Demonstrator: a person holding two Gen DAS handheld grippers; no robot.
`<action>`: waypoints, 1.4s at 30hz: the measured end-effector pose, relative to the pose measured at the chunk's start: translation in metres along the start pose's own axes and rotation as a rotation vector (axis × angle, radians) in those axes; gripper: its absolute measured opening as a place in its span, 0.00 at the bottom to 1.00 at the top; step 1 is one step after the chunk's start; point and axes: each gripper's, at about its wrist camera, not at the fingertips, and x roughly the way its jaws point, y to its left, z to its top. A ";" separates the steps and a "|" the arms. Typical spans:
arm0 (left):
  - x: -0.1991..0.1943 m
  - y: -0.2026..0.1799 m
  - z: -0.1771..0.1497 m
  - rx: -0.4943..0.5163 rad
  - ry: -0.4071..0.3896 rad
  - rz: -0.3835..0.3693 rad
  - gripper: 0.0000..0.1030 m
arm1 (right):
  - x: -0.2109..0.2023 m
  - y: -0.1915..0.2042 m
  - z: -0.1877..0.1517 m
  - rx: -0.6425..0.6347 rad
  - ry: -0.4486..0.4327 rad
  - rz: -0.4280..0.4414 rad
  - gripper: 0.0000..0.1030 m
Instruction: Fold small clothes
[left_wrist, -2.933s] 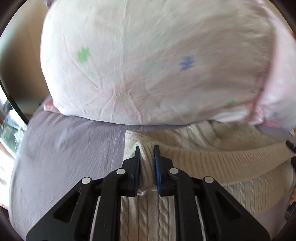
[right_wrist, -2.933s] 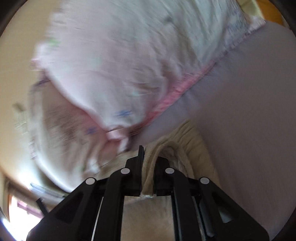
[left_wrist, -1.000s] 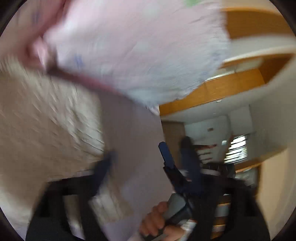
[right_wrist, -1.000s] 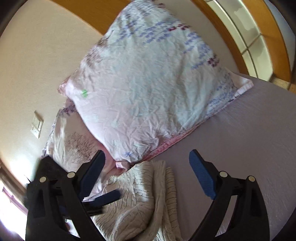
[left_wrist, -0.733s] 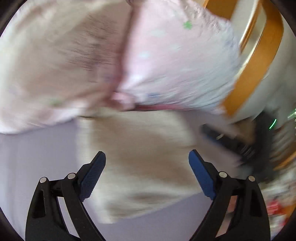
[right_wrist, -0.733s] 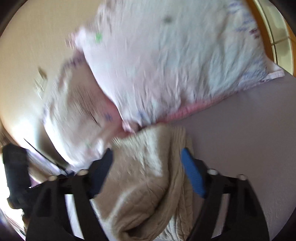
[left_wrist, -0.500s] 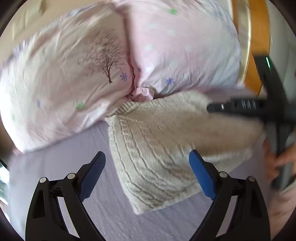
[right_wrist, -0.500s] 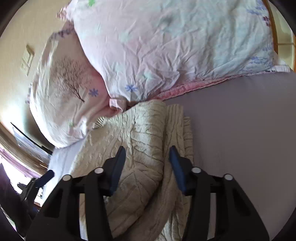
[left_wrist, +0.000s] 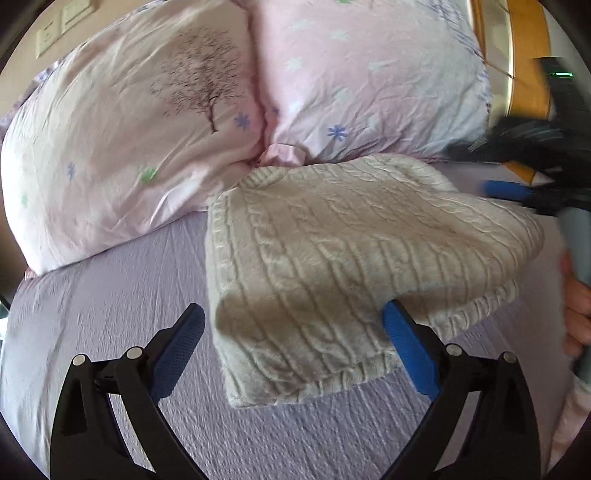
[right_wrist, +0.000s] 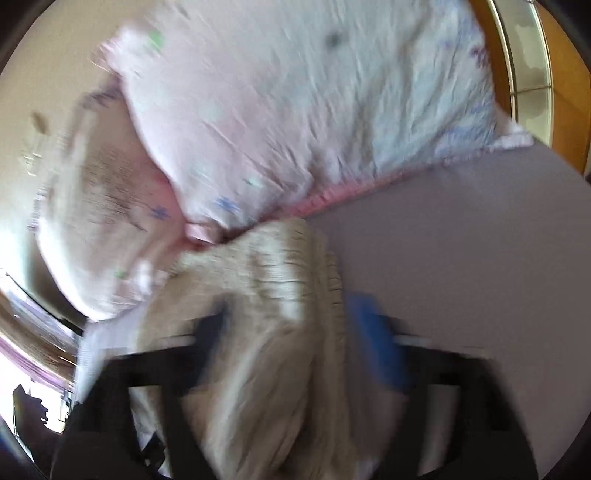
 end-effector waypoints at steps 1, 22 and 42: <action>0.000 0.002 -0.002 -0.006 -0.004 0.005 0.96 | -0.008 0.000 -0.005 -0.020 0.000 -0.014 0.88; 0.001 0.069 -0.003 -0.239 -0.032 -0.278 0.99 | -0.031 -0.010 -0.061 0.003 0.079 0.018 0.33; 0.000 -0.008 -0.001 0.302 0.050 -0.139 0.99 | 0.022 -0.019 -0.037 0.067 0.134 -0.058 0.18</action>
